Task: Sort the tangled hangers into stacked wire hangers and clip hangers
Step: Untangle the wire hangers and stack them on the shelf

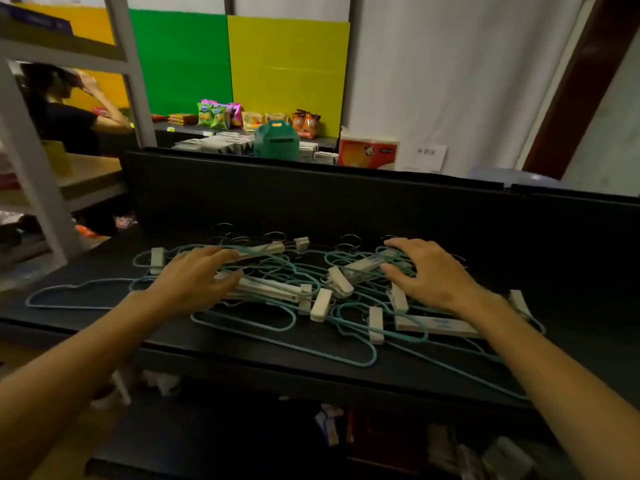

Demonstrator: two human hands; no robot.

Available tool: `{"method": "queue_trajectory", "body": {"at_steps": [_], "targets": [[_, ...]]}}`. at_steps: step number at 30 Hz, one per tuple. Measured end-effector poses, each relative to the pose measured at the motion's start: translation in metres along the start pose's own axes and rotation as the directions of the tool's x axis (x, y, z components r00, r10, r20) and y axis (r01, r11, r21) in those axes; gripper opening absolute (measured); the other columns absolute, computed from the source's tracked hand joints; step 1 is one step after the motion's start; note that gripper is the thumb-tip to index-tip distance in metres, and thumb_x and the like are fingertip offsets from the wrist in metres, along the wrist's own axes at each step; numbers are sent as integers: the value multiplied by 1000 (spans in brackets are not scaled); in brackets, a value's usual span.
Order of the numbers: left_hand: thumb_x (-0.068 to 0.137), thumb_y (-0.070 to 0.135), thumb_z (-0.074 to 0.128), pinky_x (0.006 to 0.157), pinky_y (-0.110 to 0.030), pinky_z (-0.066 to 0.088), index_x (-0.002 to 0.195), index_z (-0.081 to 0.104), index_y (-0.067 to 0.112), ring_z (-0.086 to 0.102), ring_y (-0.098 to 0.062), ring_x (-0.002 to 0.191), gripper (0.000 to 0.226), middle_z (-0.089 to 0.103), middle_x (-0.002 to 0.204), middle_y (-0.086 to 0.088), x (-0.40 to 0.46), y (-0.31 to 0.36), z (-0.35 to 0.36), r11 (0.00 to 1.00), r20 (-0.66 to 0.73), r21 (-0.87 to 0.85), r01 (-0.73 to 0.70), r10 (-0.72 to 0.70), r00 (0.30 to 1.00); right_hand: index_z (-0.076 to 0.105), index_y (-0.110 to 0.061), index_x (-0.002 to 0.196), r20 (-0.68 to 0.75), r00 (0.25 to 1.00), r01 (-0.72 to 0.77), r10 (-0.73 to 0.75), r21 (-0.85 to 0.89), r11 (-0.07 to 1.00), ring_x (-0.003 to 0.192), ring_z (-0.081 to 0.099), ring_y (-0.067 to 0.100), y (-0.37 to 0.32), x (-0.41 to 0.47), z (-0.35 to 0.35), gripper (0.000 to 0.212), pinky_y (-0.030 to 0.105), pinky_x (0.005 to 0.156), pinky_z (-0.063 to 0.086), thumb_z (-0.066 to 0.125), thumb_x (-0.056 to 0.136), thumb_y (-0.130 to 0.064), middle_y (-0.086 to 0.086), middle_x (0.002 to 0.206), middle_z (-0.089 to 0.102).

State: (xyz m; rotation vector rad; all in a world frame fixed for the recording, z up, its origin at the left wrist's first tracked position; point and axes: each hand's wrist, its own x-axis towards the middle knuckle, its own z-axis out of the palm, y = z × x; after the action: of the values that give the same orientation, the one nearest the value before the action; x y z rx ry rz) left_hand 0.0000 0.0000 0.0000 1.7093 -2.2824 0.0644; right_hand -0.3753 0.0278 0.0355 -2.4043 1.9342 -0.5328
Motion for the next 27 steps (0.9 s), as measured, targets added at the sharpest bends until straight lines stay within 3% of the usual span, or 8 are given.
{"method": "queue_trajectory", "body": {"at_steps": [3,8,10,15,18,21,25,27], "targets": [[89,57,43,92,-43,42,133,45,29,52,-22,112,53,48,134,-1,17,-27,1,1000,-2,2,9,-9,1000,34,-37,139,40,999,-20,21,-36,999,131,34,23,-5,27,8,64,46,104,36,43,84,-66,0,144,40],[74,82,31,105,-43,29,142,28,35,32,-22,132,82,31,148,1,46,-69,1,1000,211,12,6,-9,977,25,-43,140,213,961,-162,179,-94,982,136,28,25,12,52,30,92,46,108,33,36,61,-89,2,152,26],[75,78,40,110,-42,25,143,19,43,26,-21,135,80,23,152,3,55,-73,7,997,311,-74,-33,55,949,23,-44,141,222,945,-224,242,-102,969,137,28,25,22,50,36,98,47,108,32,39,56,-91,-1,155,20],[65,80,53,108,-40,31,140,5,54,28,-19,133,93,18,152,7,70,-74,9,972,436,-151,-178,228,871,31,-34,141,169,932,-319,320,-32,947,130,37,24,29,47,41,105,43,106,35,49,54,-90,1,149,33],[59,84,54,110,-40,29,141,2,53,23,-18,136,102,13,153,9,73,-74,12,955,442,-95,-281,293,848,28,-40,141,208,910,-372,359,26,928,130,40,22,38,51,41,105,43,106,37,52,52,-91,-3,148,35],[57,83,57,107,-39,33,140,3,53,25,-17,132,104,17,150,9,77,-72,11,955,450,-121,-270,296,843,34,-36,139,249,882,-430,400,79,899,125,43,23,37,56,37,95,35,102,37,62,58,-77,2,143,39],[50,84,61,103,-37,36,141,4,51,27,-15,126,113,22,139,10,84,-68,6,949,433,-138,-283,315,845,42,-33,134,191,906,-393,379,42,918,105,43,14,31,59,33,93,28,92,38,65,54,-74,0,124,44],[47,86,60,100,-35,38,141,8,50,29,-11,119,113,23,128,14,88,-67,4,939,400,-133,-319,345,849,43,-36,133,207,910,-375,361,36,926,105,41,13,31,58,32,89,28,93,37,66,54,-72,-2,124,43]]}}
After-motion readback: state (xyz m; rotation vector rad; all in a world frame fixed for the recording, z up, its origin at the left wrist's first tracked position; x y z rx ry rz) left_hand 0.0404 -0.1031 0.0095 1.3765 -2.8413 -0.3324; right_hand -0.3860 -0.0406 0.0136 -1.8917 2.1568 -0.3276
